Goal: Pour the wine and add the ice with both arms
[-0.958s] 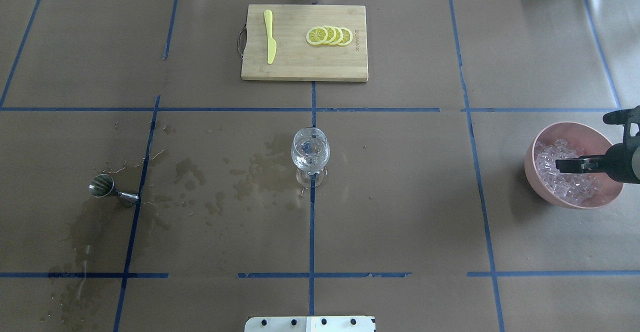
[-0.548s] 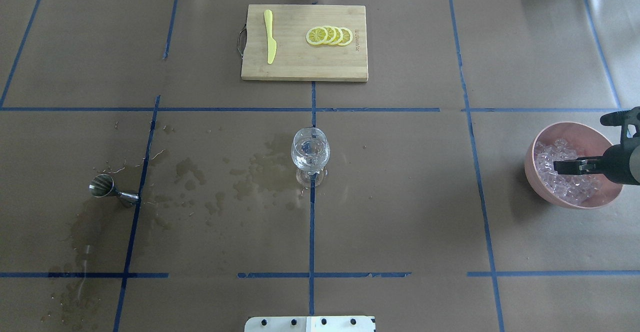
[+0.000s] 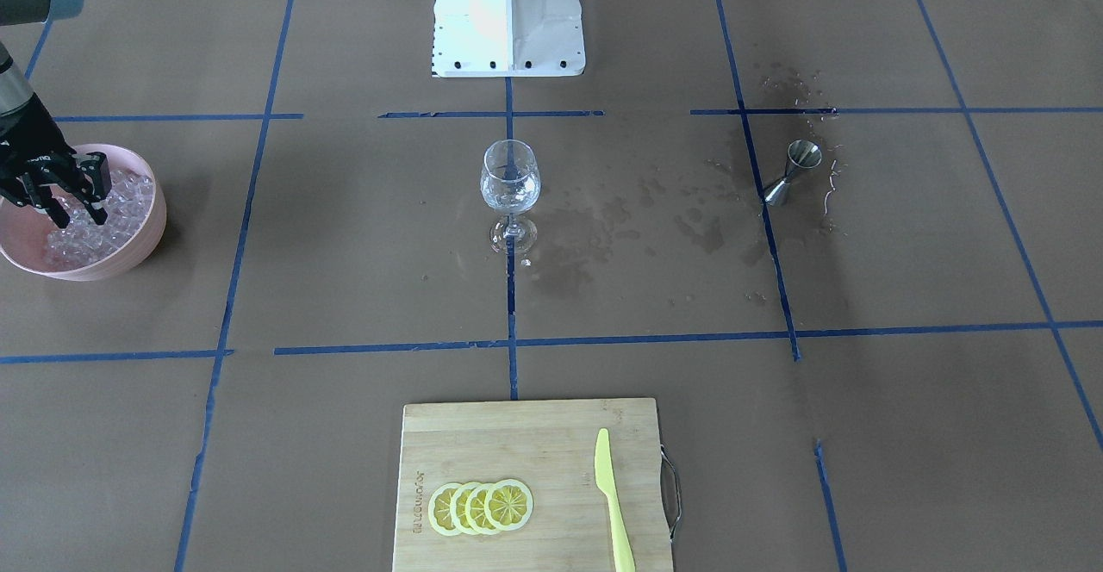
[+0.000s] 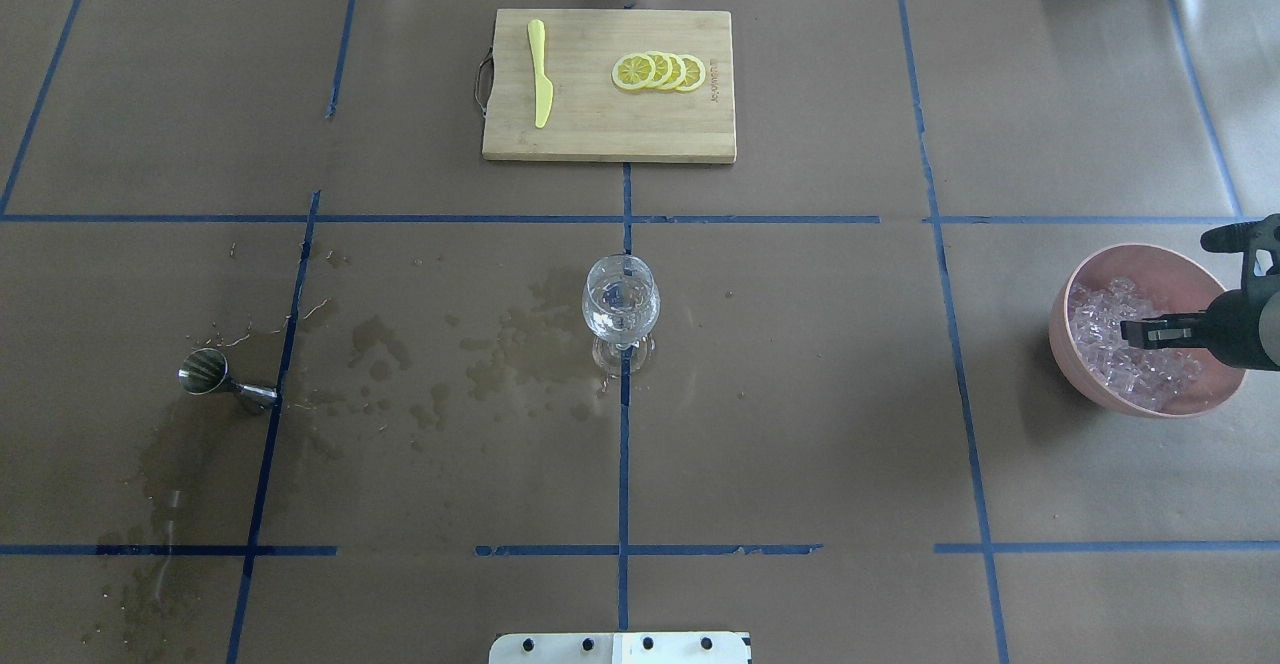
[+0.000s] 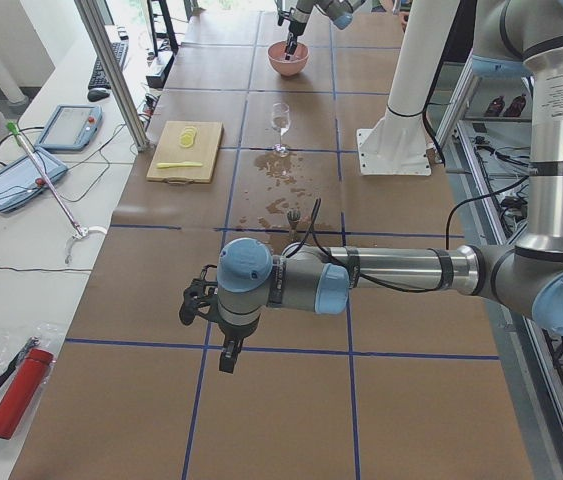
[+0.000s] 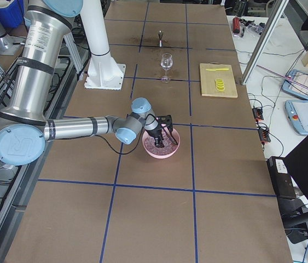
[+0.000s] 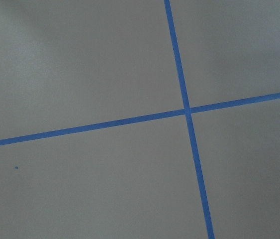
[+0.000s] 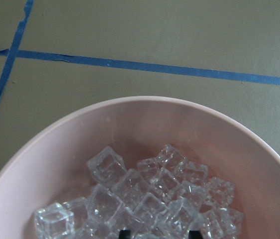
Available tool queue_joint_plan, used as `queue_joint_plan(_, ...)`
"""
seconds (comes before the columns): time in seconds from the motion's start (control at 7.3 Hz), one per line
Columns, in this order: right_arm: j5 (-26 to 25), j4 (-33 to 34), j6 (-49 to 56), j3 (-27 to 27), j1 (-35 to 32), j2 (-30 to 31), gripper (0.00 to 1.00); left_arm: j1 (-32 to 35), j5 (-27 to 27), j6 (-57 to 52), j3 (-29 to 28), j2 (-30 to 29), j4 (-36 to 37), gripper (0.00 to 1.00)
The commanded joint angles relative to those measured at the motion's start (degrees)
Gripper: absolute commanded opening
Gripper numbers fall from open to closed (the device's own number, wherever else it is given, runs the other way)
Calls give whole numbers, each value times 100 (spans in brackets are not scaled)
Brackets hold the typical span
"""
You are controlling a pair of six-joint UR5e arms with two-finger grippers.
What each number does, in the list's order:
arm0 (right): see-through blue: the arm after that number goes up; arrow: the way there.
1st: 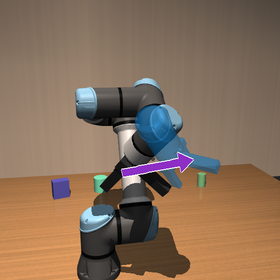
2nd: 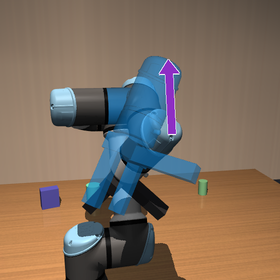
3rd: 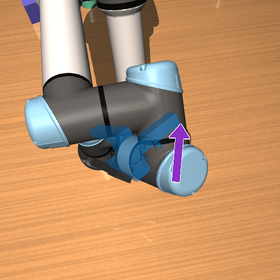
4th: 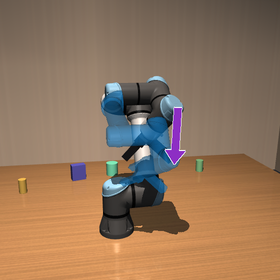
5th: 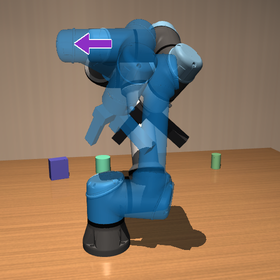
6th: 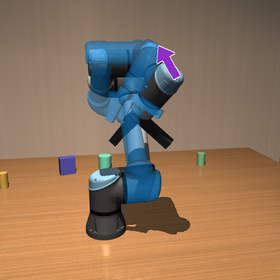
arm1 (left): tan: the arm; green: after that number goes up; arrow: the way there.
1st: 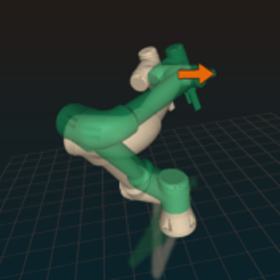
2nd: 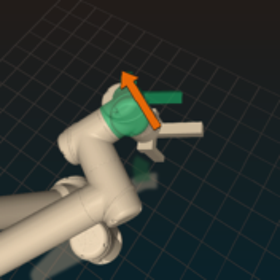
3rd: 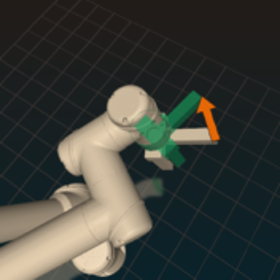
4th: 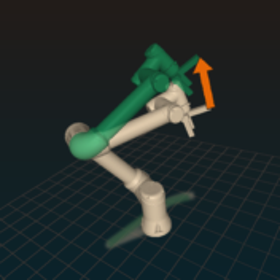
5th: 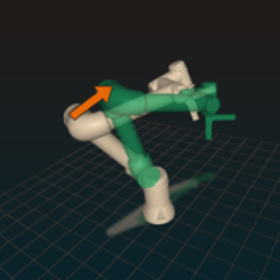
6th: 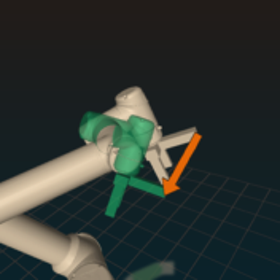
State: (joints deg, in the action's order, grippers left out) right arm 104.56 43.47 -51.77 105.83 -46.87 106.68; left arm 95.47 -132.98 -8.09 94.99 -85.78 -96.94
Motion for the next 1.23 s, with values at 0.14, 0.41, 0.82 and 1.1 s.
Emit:
queue_joint_plan(0.14,3,3,26,8,-6,-7,0,-2,0,0,2,0,0,100)
queue_joint_plan(0.41,12,3,35,51,-6,-7,0,7,0,0,-7,0,0,100)
queue_joint_plan(0.82,12,3,52,910,-67,-7,0,-2,0,0,-7,0,0,100)
queue_joint_plan(1.1,29,3,53,1211,-86,-121,0,7,0,0,-7,0,0,100)
